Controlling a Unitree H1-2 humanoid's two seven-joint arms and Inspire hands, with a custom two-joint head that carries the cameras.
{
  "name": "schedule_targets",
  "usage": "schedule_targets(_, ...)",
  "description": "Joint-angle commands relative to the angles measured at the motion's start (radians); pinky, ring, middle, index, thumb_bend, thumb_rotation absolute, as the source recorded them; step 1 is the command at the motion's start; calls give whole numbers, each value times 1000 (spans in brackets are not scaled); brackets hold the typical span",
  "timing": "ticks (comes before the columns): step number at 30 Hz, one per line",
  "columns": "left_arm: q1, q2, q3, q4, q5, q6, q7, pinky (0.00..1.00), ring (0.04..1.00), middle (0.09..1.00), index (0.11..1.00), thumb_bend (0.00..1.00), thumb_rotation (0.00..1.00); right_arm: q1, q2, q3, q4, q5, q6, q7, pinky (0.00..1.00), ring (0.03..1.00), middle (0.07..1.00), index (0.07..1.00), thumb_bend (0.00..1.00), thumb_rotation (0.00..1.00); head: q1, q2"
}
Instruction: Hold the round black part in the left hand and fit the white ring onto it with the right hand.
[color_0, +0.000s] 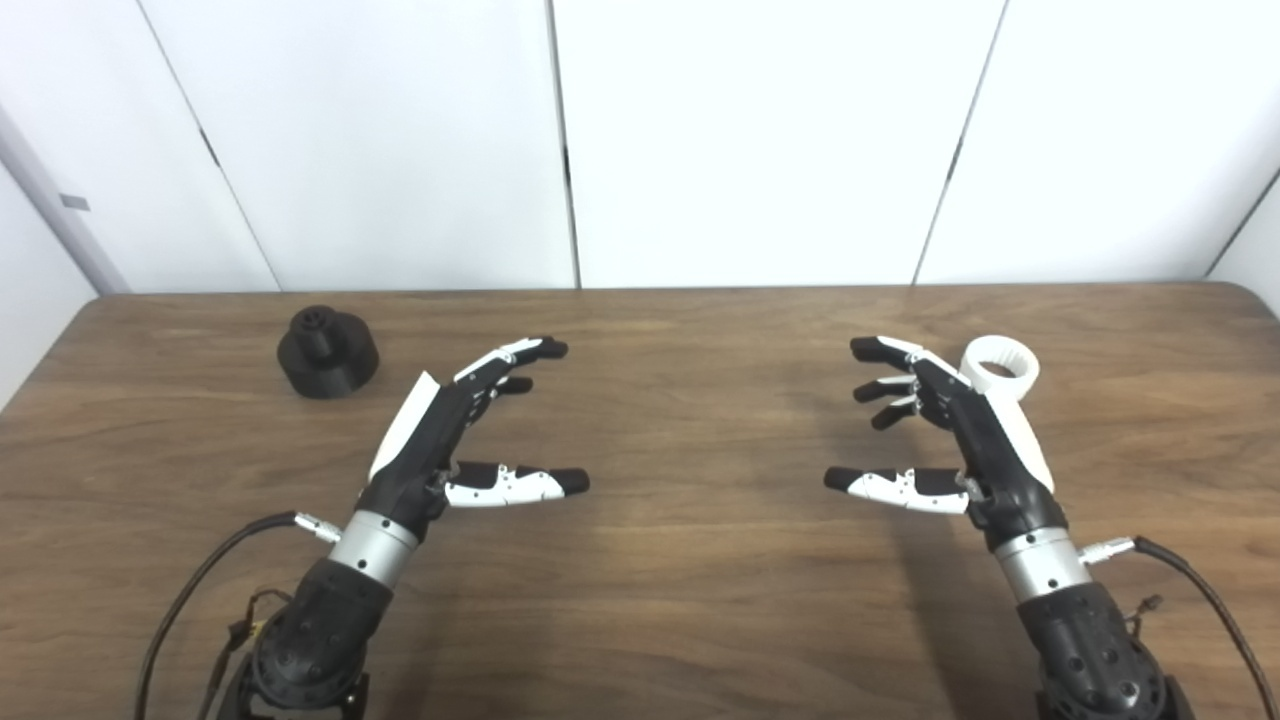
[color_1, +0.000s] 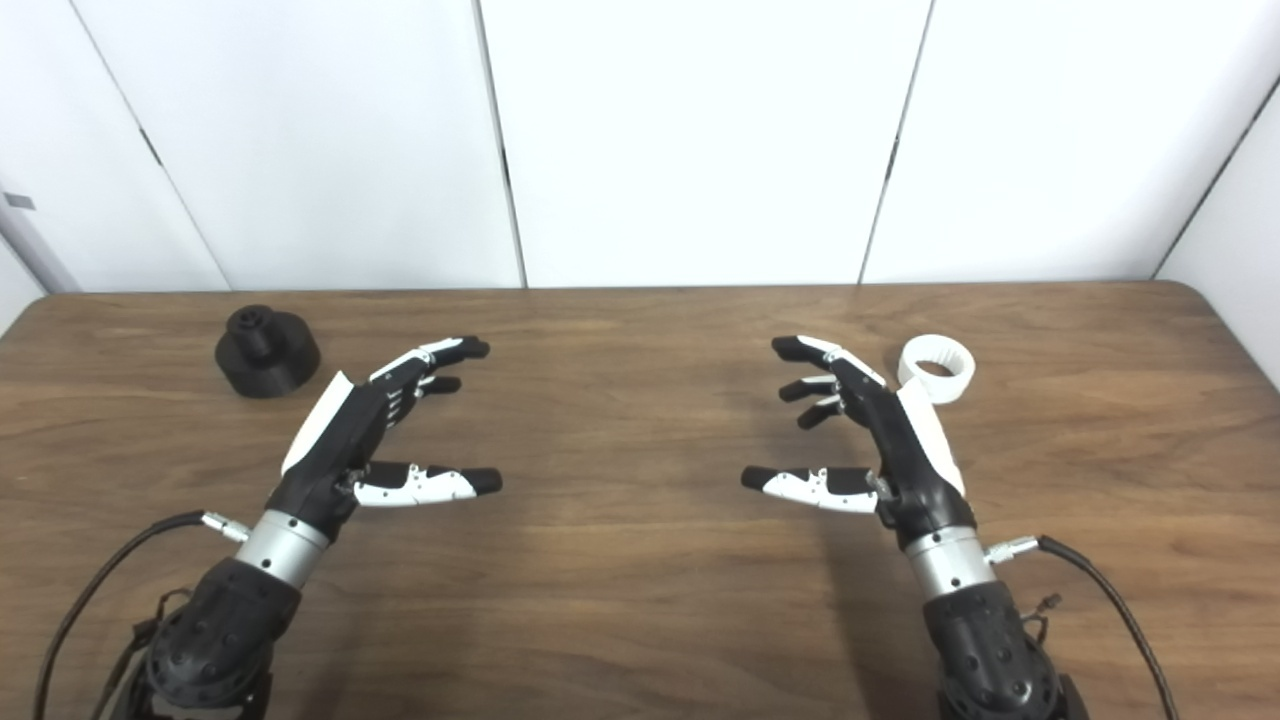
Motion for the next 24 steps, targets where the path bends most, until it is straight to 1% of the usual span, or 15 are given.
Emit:
schedule_targets(1, -32, 11, 6, -41, -20, -13, -5, 833, 923, 897, 803, 974, 213, -23, -14, -5, -43, 9, -17, -2, 531, 668, 804, 788, 687, 108, 0, 1)
schedule_targets(3, -32, 13, 6, -40, -31, -17, -11, 853, 930, 902, 808, 971, 216, -23, -15, -4, -44, 9, -16, -1, 537, 679, 809, 789, 684, 113, 0, 1)
schedule_targets(6, -30, 14, 5, -40, -38, -18, -16, 857, 929, 898, 807, 982, 234, -23, -15, -5, -46, 8, -14, 1, 543, 685, 812, 791, 683, 114, 0, 1)
schedule_targets(10, -30, 14, 4, -39, -30, -22, -19, 843, 918, 892, 804, 983, 240, -23, -14, -5, -48, 3, -15, 1, 543, 680, 811, 791, 685, 118, 0, 1)
schedule_targets(14, -32, 11, 7, -34, -43, -21, -25, 834, 912, 892, 805, 976, 236, -24, -14, -6, -47, 3, -16, 1, 540, 677, 809, 790, 685, 120, 3, 3)
schedule_targets(15, -33, 10, 6, -31, -47, -25, -26, 835, 912, 893, 806, 972, 235, -24, -15, -7, -47, 4, -15, 2, 540, 678, 810, 790, 686, 119, 16, 2)
schedule_targets(19, -34, -4, -6, -20, -31, -33, -18, 825, 904, 886, 803, 956, 241, -23, -25, -18, -40, 15, -19, 4, 541, 678, 812, 789, 688, 106, 126, -10)
schedule_targets(20, -34, -10, -10, -18, -23, -30, -13, 829, 903, 883, 802, 956, 247, -23, -28, -22, -35, 22, -25, 4, 542, 679, 812, 788, 691, 93, 168, -15)
schedule_targets(21, -35, -15, -14, -15, -13, -31, -8, 832, 899, 879, 801, 959, 254, -23, -33, -26, -33, 29, -28, 6, 541, 678, 812, 788, 692, 78, 178, -17)
schedule_targets(22, -35, -20, -20, -11, -4, -32, -4, 828, 896, 876, 801, 957, 260, -23, -41, -29, -29, 37, -32, 10, 545, 679, 815, 790, 688, 67, 224, -23)
schedule_targets(23, -37, -25, -25, -6, 3, -34, -2, 831, 898, 876, 801, 953, 264, -23, -50, -32, -25, 43, -34, 14, 550, 682, 819, 794, 679, 62, 250, -28)
schedule_targets(24, -38, -28, -30, 1, 7, -40, -1, 832, 899, 878, 803, 948, 267, -23, -56, -34, -23, 49, -32, 17, 555, 682, 822, 798, 672, 61, 258, -29)
